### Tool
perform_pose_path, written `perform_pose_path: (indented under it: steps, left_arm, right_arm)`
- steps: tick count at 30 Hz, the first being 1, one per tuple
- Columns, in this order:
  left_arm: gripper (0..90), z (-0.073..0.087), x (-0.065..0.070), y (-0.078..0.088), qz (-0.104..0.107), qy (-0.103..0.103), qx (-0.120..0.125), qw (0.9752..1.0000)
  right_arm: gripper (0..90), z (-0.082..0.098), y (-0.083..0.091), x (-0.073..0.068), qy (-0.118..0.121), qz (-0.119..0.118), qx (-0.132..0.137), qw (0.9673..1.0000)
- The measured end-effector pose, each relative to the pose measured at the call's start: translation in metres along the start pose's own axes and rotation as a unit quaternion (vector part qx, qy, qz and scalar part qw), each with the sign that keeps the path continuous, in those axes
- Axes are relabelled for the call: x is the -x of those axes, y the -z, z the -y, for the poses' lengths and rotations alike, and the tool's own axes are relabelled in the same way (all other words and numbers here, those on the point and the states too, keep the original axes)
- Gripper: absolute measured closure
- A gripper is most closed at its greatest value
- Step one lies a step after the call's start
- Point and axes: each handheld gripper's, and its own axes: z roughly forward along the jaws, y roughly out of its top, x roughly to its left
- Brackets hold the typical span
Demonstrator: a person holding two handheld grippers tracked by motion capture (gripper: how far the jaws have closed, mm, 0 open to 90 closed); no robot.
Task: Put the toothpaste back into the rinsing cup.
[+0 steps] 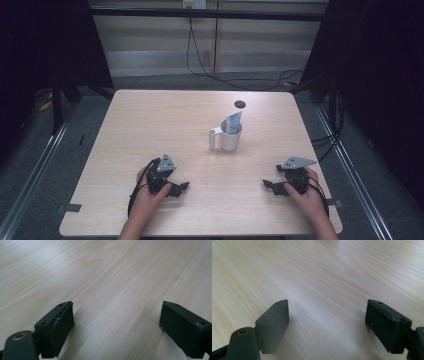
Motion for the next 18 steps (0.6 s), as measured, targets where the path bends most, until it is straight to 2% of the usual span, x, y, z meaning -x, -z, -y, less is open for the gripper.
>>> perform_pose_path:
  steps: [18]
  left_arm:
    - [12.1, 0.0001, 0.0006, 0.0002, -0.003, 0.001, 0.0, 1.0]
  right_arm:
    - [19.2, 0.0008, 0.0008, -0.0001, 0.005, -0.004, 0.001, 1.0]
